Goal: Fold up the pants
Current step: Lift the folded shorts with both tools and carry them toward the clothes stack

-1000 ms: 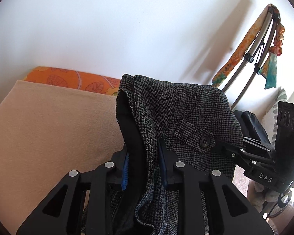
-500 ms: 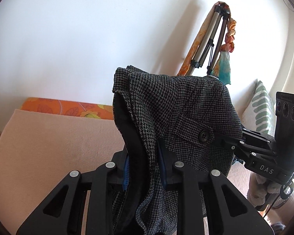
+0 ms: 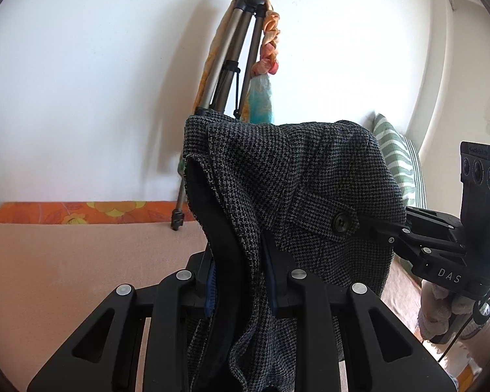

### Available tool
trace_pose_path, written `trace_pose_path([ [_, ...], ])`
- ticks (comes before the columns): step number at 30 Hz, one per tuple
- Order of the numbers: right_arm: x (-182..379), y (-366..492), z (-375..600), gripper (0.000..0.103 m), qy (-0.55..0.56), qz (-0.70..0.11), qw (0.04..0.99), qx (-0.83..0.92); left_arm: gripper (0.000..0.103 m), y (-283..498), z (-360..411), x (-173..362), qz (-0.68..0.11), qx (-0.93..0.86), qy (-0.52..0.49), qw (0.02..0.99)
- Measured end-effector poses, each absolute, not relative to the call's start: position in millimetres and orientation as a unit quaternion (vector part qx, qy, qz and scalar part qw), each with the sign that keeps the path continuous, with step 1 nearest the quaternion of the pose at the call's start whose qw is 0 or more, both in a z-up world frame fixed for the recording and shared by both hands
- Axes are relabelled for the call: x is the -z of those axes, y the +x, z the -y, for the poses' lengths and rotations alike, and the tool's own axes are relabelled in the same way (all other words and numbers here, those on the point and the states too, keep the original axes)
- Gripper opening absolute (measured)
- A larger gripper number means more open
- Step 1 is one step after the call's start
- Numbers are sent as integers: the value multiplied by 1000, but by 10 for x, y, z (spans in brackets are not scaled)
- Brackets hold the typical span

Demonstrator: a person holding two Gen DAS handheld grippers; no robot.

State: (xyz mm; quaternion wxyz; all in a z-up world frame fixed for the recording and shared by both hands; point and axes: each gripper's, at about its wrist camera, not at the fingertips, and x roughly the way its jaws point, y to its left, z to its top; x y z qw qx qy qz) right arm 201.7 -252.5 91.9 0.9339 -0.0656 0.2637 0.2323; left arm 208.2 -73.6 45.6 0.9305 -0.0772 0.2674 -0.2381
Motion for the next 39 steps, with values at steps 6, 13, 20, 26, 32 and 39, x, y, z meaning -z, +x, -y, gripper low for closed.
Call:
trace_pose_path([
  [6, -985, 1855, 3060, 16, -65, -264, 943, -193, 22, 2062, 1272, -493, -264, 271, -68, 923],
  [13, -1085, 1703, 3589, 16, -81, -254, 954, -140, 22, 2133, 1934, -532, -261, 301, -54, 916],
  [20, -1105, 1828, 4128, 16, -81, -252, 958, -110, 22, 2282, 2467, -520, -255, 322, -42, 911],
  [26, -1190, 2105, 4495, 16, -90, -250, 959, -97, 22, 2452, 2814, -525, -246, 331, -40, 910],
  [32, -1288, 2551, 4730, 16, -107, -247, 958, -98, 22, 2724, 3067, -517, -233, 326, -45, 915],
  [39, -1097, 3218, 4899, 16, -114, -279, 945, -125, 22, 3136, 3203, -277, -255, 307, -60, 915],
])
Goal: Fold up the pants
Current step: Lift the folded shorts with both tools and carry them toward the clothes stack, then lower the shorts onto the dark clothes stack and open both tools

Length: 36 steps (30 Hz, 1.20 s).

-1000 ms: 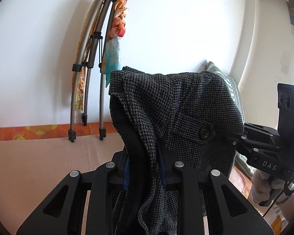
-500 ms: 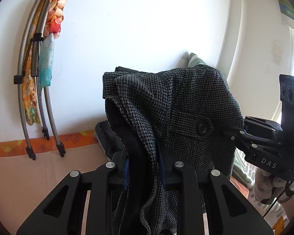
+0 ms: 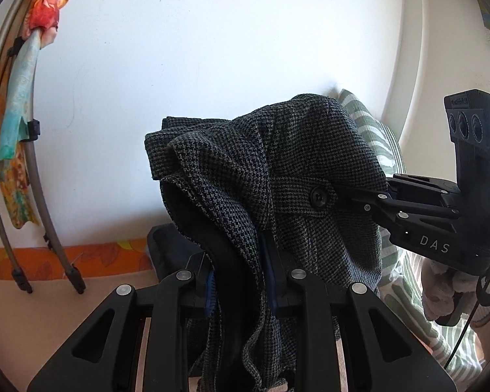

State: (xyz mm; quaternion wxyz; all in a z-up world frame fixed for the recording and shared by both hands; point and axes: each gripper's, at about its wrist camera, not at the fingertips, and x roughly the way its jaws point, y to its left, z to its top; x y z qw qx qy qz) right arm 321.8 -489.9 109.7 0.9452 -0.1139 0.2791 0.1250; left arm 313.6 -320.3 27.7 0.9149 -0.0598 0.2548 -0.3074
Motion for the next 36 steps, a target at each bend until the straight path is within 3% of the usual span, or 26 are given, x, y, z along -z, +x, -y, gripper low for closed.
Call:
trace_pose_path([
  [12, -371, 4174, 5213, 16, -125, -346, 924, -102, 22, 3662, 3526, 171, -299, 283, -69, 908],
  [16, -116, 4400, 5231, 18, -121, -361, 921, -84, 18, 3771, 3555, 249, -313, 267, -49, 910],
  [19, -49, 4492, 5286, 35, -113, -366, 922, -56, 18, 3811, 3534, 271, -324, 251, -39, 911],
  [21, -62, 4503, 5322, 53, -111, -363, 924, -33, 18, 3824, 3522, 271, -327, 238, -26, 914],
  [24, -101, 4470, 5370, 62, -113, -360, 926, -10, 20, 3875, 3474, 292, -338, 210, -8, 917],
  [36, -426, 3808, 5346, 67, -71, -326, 943, -4, 20, 3498, 3067, -26, -323, 197, -5, 926],
])
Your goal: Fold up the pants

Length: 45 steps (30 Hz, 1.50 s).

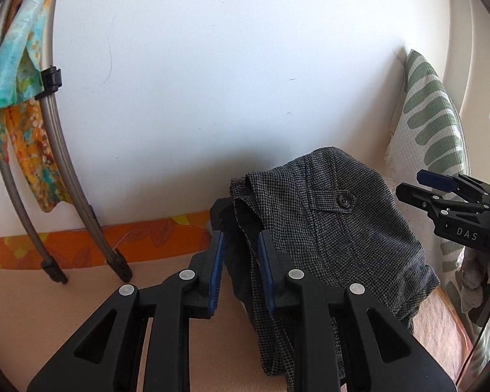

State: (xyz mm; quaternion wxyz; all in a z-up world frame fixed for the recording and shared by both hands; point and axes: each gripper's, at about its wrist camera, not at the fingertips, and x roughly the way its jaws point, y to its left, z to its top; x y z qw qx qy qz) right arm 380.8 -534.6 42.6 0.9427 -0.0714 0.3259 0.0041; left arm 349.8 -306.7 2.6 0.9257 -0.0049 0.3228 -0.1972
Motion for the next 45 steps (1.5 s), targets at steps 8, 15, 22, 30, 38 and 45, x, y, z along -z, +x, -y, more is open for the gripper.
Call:
trace_pose_path([
  [8, -702, 3189, 5100, 79, -51, -288, 956, -24, 27, 2876, 2920, -423, -289, 221, 10, 931],
  [15, -980, 2492, 4904, 96, -46, -255, 966, -20, 54, 2330, 2834, -728, -253, 235, 31, 938],
  [22, -1182, 1744, 4675, 103, -49, -233, 971, 10, 67, 1849, 2557, -944, -251, 263, -4, 932],
  [30, -1198, 1005, 4389, 103, -56, -232, 970, 56, 79, 1200, 2322, -999, -253, 271, 9, 929],
  [38, -1138, 450, 4223, 103, -8, -234, 971, 47, 80, 650, 2022, -866, -264, 267, 3, 927],
  [45, -985, 214, 4009, 103, 8, -226, 973, 48, 80, 417, 1874, -685, -270, 244, 26, 931],
])
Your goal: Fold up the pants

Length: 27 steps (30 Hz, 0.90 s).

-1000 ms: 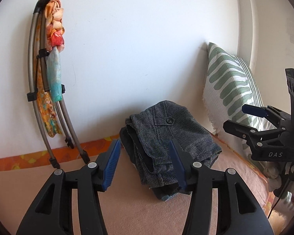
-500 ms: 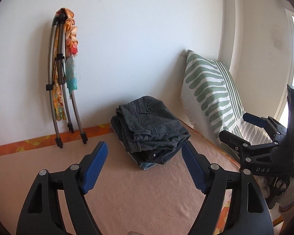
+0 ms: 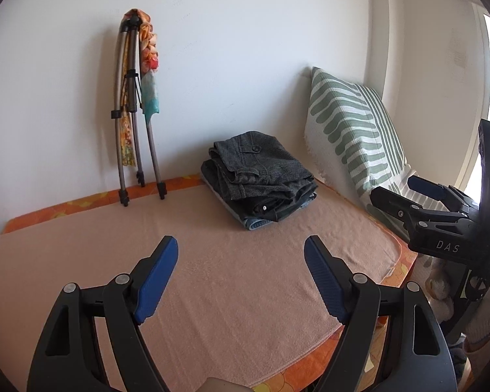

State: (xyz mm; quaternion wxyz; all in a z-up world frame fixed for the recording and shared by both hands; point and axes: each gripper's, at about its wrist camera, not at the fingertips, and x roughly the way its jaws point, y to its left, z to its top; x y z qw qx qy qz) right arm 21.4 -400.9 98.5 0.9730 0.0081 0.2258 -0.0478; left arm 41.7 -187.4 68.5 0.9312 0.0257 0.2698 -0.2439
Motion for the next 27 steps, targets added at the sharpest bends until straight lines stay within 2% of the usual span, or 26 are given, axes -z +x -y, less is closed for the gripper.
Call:
trace_pose_path([
  [10, -631, 286, 3813, 103, 30, -237, 970, 46, 80, 368, 1727, -426, -295, 224, 36, 928],
  [27, -489, 336, 3767, 103, 20, -233, 970, 59, 80, 329, 1503, -341, -304, 200, 34, 931],
])
